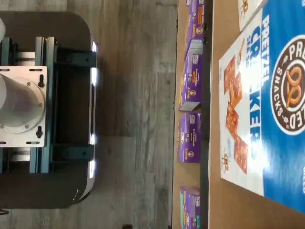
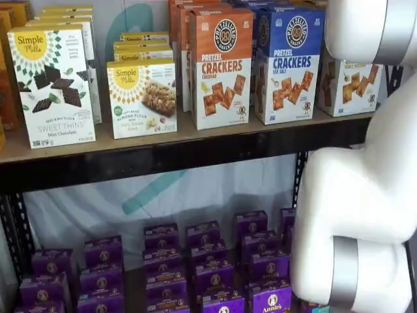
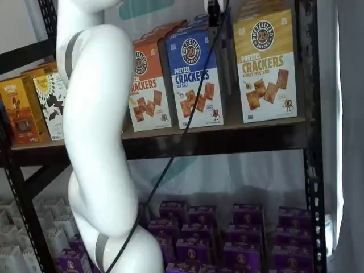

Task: Retrieve the yellow and white box located on the top shelf, the sixth one from the left

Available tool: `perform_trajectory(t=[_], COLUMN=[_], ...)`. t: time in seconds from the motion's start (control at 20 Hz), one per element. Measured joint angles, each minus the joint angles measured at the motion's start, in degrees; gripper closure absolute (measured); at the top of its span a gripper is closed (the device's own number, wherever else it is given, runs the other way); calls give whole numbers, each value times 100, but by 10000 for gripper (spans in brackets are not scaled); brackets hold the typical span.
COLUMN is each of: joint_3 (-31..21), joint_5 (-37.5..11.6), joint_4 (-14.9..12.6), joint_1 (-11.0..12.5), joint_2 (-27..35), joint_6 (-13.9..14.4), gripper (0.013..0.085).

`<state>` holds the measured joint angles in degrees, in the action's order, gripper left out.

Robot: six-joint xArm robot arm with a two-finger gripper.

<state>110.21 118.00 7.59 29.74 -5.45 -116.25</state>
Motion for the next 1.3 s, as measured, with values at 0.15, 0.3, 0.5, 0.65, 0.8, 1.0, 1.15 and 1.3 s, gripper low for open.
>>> perform_trajectory(t=[0.15,0.3,0.5,0.65,0.8,1.0,1.15,1.3], joint_3=[24,55,83,-73,-344,-389,-212,86], joint_5=[51,109,138,-80,-440,-627,-642,-592], joint_4=[39,73,140,126,103,156,320,448], joint_1=[7,6,21,5,17,117,240,335], joint_2=[-14,-45,-90,-243,-428,-405,-261,-53], joint_6=[18,43,68,71,26,-61,-104,-128], gripper=[130,130,130,130,130,130,130,130])
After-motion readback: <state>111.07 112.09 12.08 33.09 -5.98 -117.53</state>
